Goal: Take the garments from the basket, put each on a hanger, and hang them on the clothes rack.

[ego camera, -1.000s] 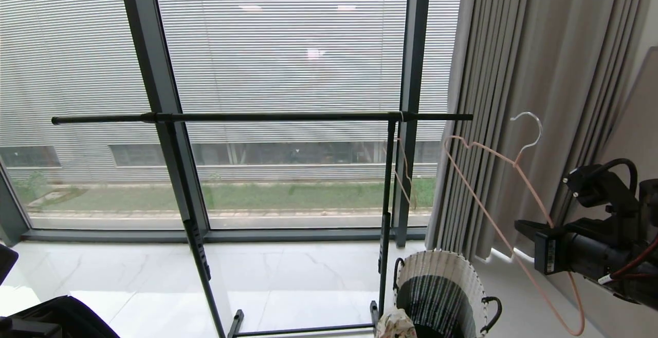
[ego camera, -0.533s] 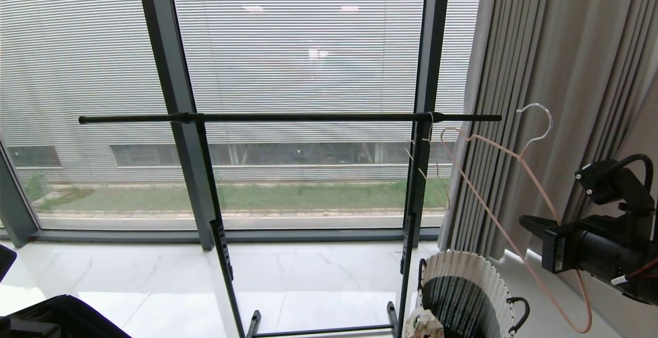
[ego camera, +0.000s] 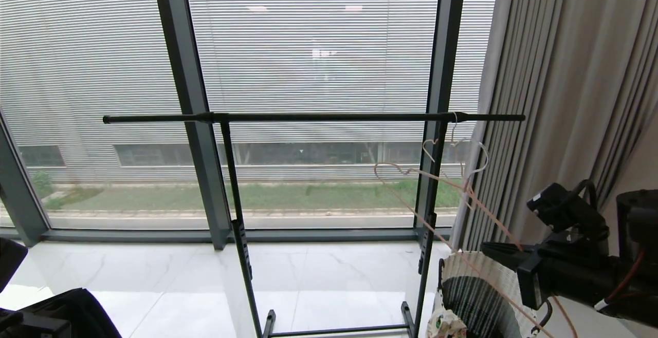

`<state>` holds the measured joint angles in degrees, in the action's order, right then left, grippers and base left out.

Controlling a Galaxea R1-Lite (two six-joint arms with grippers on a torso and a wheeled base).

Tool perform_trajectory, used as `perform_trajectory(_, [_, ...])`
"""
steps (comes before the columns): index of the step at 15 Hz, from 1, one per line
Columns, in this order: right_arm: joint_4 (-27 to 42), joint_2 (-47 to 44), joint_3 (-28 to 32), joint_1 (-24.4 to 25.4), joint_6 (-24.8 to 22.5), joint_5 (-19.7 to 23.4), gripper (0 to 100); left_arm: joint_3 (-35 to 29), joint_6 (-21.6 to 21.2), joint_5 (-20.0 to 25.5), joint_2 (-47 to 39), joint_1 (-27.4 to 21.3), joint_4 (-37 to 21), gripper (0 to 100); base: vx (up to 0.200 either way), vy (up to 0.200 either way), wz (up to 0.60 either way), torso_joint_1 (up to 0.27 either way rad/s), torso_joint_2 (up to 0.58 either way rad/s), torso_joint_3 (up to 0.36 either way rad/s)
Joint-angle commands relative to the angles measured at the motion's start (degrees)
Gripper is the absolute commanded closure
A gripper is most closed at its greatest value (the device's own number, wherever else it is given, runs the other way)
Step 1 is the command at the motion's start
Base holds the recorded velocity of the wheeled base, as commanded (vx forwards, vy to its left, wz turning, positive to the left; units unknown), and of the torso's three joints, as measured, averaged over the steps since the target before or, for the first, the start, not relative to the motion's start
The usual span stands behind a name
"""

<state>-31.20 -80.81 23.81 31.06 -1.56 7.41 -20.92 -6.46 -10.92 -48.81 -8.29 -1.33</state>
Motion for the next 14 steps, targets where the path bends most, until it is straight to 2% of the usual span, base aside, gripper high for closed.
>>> perform_trajectory(1, [-0.1,-3.3,-1.7,3.4,-1.8,2.4,100,-0.4,0.3,0.7,-6.2,-4.7,6.3,100,0.000,0.000,0.00,0.000,0.00,0.000])
perform_trajectory(4, [-0.3,-3.4,-3.7,9.9,-2.6,7.0,100,-4.7,0.5,0.5,-22.8,-6.7,23.7,100,0.000,0.000,0.00,0.000,0.00,0.000])
perform_trajectory(5, [-0.4,-3.3,-3.8,11.8,-2.5,7.4,100,-7.7,0.5,-0.2,-27.5,-6.8,25.9,100,0.000,0.000,0.00,0.000,0.00,0.000])
perform_trajectory(6, [-1.0,-3.2,-3.8,13.8,-2.4,7.4,100,-11.0,0.8,-0.2,-31.6,-7.3,26.2,100,0.000,0.000,0.00,0.000,0.00,0.000])
perform_trajectory(8, [-3.3,-3.4,-3.6,16.8,-2.3,7.4,100,-16.5,5.6,-1.1,-38.6,-10.3,26.2,100,0.000,0.000,0.00,0.000,0.00,0.000])
perform_trajectory(9, [-4.0,-3.5,-3.6,17.6,-2.3,7.4,100,-18.9,7.7,-2.9,-41.1,-12.0,26.2,100,0.000,0.000,0.00,0.000,0.00,0.000])
perform_trajectory(10, [-4.4,-3.4,-3.7,18.4,-2.2,7.4,100,-21.6,10.3,-6.7,-44.6,-14.1,26.2,100,0.000,0.000,0.00,0.000,0.00,0.000])
perform_trajectory(11, [-4.5,-3.5,-3.7,18.5,-2.2,7.4,100,-22.9,11.7,-8.8,-46.2,-15.6,26.2,100,0.000,0.000,0.00,0.000,0.00,0.000])
perform_trajectory(14, [-4.5,-3.6,-3.6,18.2,-1.9,7.4,100,-22.9,12.3,-9.0,-47.0,-18.9,26.2,100,0.000,0.000,0.00,0.000,0.00,0.000])
